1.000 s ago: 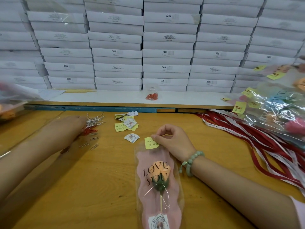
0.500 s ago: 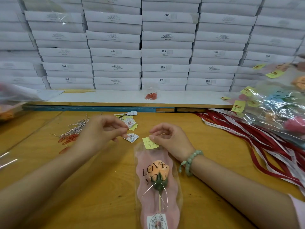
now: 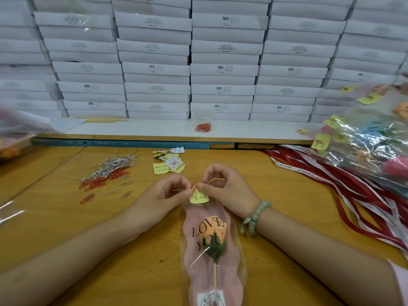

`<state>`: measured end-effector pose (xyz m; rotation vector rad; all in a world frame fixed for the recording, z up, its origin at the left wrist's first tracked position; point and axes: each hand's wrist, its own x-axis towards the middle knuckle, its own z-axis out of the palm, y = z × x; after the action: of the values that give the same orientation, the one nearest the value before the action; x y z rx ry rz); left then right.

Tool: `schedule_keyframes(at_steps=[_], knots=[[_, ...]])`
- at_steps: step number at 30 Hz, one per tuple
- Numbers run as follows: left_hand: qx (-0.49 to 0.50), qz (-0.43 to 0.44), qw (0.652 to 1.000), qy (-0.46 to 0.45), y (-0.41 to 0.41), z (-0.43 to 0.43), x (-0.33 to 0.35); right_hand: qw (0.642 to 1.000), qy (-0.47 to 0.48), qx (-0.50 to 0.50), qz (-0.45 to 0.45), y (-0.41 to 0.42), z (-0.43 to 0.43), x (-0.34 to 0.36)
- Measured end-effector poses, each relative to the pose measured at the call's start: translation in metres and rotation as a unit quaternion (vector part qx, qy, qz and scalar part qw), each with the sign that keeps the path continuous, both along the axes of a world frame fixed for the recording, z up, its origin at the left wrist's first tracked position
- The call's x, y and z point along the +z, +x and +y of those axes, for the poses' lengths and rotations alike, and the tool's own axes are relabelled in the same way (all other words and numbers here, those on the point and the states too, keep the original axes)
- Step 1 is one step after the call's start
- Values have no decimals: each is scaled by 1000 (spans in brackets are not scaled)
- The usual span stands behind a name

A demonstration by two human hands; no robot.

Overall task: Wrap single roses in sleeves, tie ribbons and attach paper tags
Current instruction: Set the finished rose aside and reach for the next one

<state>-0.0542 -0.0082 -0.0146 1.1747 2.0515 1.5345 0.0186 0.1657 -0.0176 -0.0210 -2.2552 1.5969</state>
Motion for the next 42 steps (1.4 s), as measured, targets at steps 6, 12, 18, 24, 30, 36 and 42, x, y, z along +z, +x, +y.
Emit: schedule_keyframes(at_steps=[6, 12, 18, 24, 30, 36, 42], knots=[[35, -3, 999, 2, -1, 2, -3, 1000, 13, 6, 13, 1, -3, 2], [47, 0, 999, 11, -3, 1, -4, 999, 33, 11, 19, 4, -6, 4], [53, -11, 998, 18, -3, 1, -4, 999, 34, 24, 8, 3, -5, 1], [68, -23, 997, 16, -2, 0, -3, 999, 5, -24, 36, 4, -5, 5], [85, -39, 996, 15, -2, -1, -3, 993, -61, -57, 84, 6, -5, 8], [64, -41, 997, 26, -2, -2, -1, 989, -55, -93, 98, 4, -2, 9], [53, -36, 997, 31, 0, -3, 0, 993, 13, -103, 54, 4, -2, 6]])
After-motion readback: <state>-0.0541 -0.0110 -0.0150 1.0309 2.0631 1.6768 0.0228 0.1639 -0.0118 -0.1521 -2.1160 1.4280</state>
